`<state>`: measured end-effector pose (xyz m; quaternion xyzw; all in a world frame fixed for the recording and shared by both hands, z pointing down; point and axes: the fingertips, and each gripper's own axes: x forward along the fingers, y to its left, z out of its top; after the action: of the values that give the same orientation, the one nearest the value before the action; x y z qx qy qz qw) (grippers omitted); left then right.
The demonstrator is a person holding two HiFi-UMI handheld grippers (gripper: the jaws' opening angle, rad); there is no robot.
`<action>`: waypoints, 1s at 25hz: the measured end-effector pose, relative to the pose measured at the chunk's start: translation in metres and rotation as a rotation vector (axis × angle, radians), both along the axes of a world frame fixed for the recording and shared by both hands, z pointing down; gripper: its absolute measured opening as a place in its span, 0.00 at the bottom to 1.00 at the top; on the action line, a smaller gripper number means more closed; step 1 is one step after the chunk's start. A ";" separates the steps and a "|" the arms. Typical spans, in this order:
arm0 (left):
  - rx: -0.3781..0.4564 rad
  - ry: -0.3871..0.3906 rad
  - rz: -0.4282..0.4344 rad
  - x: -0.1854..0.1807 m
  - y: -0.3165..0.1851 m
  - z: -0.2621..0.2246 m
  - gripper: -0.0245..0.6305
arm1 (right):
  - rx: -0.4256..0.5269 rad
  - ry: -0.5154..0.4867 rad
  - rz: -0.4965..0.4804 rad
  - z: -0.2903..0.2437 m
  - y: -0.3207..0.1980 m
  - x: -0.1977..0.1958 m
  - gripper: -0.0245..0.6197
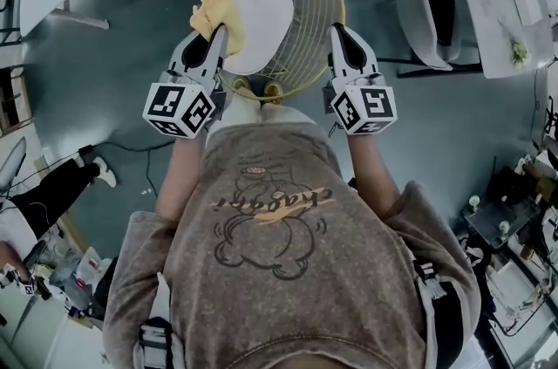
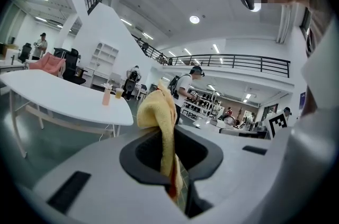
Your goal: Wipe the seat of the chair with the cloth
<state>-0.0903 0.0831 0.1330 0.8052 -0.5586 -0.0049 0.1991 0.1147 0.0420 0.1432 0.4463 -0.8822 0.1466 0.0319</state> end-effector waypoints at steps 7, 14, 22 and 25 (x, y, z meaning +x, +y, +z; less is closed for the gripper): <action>-0.013 -0.028 0.023 -0.013 -0.027 0.008 0.11 | -0.024 -0.004 0.045 0.011 -0.011 -0.012 0.08; -0.014 -0.039 0.064 -0.030 -0.043 0.015 0.11 | -0.030 0.009 0.096 0.020 -0.021 -0.024 0.08; -0.022 -0.047 0.104 -0.039 -0.069 0.042 0.11 | -0.029 0.017 0.145 0.036 -0.039 -0.024 0.08; -0.043 -0.034 0.098 -0.046 -0.078 0.060 0.11 | -0.033 0.008 0.161 0.047 -0.045 -0.024 0.08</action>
<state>-0.1365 0.0050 0.1931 0.8271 -0.5217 0.0308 0.2068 0.0910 -0.0026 0.1904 0.5160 -0.8407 0.1613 0.0307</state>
